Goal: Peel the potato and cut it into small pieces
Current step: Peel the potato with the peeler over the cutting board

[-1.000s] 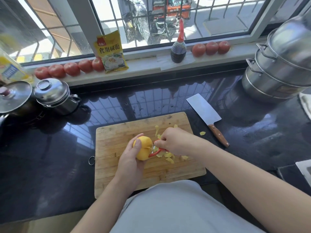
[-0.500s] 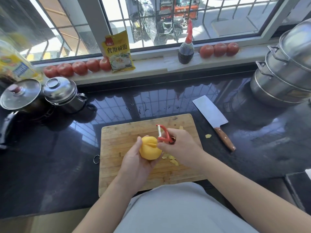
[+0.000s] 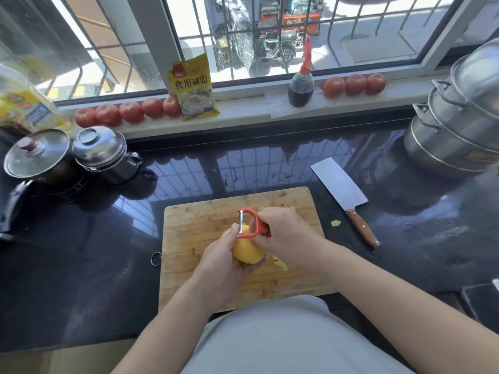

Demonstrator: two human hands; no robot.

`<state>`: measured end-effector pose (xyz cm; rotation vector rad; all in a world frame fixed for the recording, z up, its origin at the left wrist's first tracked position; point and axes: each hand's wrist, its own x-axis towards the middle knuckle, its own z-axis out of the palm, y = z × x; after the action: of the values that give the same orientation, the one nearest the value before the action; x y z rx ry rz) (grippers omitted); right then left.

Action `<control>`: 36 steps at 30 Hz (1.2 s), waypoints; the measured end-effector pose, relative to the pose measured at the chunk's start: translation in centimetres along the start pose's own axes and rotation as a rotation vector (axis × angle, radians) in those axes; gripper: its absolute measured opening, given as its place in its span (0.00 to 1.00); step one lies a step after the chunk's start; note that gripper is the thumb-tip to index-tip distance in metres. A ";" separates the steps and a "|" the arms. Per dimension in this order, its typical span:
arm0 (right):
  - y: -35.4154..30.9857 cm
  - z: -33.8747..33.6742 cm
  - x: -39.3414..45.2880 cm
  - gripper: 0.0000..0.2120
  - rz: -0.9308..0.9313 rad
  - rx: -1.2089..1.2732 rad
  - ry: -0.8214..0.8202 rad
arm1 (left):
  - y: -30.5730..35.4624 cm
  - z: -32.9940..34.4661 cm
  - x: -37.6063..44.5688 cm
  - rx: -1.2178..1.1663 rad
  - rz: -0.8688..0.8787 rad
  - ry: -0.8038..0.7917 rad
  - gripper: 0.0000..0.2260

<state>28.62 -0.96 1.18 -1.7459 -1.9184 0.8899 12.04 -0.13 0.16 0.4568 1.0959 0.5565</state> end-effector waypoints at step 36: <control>0.6 2.9 -1.7 0.03 0.419 0.547 0.022 | -0.8 -1.7 0.5 -0.176 0.058 0.109 0.17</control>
<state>27.41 -3.12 -1.10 -1.8040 -1.1431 1.3758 10.86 -0.33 -1.33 0.3084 1.1290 0.7288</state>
